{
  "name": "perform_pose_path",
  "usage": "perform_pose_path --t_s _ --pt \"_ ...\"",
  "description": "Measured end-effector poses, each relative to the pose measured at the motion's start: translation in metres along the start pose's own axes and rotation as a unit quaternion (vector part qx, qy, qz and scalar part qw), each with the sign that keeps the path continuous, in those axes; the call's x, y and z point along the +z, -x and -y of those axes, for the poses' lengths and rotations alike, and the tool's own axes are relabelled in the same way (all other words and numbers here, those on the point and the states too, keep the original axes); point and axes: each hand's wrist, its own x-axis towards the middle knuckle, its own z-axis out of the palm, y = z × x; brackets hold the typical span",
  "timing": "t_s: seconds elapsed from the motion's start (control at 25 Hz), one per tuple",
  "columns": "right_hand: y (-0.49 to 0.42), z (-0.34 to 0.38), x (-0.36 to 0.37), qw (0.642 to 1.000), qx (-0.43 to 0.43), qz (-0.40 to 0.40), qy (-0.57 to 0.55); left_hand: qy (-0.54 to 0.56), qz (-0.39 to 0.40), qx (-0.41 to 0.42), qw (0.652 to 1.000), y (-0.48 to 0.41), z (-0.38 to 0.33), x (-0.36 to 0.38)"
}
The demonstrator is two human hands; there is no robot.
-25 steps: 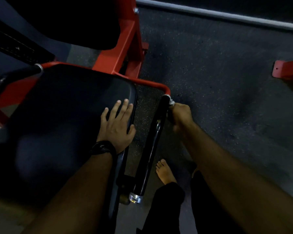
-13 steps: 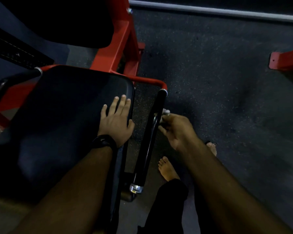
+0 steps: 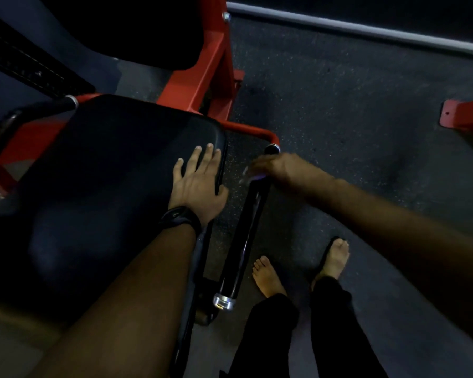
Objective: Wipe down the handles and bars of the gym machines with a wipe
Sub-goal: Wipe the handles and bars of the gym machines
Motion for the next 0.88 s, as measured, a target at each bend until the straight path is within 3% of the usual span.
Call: perform_pose_path --t_s 0.08,0.16,0.28,0.48,0.6,0.72,0.8,0.88 --pt "-0.009 -0.009 -0.005 0.993 -0.081 0.067 0.045 -0.013 0.000 0.000 1.000 0.000 0.000 0.001" --pt "-0.019 -0.025 -0.018 0.995 -0.054 0.072 0.031 -0.024 -0.004 0.000 1.000 0.000 0.001 0.002" --pt "-0.035 -0.034 -0.022 0.988 -0.038 0.146 0.042 -0.015 -0.008 0.005 1.000 0.000 0.001 0.003" --pt "-0.048 -0.042 -0.023 0.988 -0.030 0.142 0.047 0.001 -0.013 0.008 1.000 0.000 0.004 0.004" --pt "-0.052 -0.049 -0.019 0.980 -0.074 0.169 0.072 0.007 -0.018 0.012 1.000 -0.001 0.004 0.004" --pt "-0.053 -0.057 -0.024 0.985 0.008 0.148 0.083 0.017 -0.014 0.010 1.000 0.001 0.005 0.004" --pt "-0.048 -0.063 -0.016 0.988 0.031 0.102 0.109 0.013 -0.011 0.011 1.000 0.000 0.003 0.005" --pt "-0.035 -0.058 0.003 0.997 0.060 0.021 0.046 0.008 -0.013 0.012 1.000 0.000 0.003 0.006"
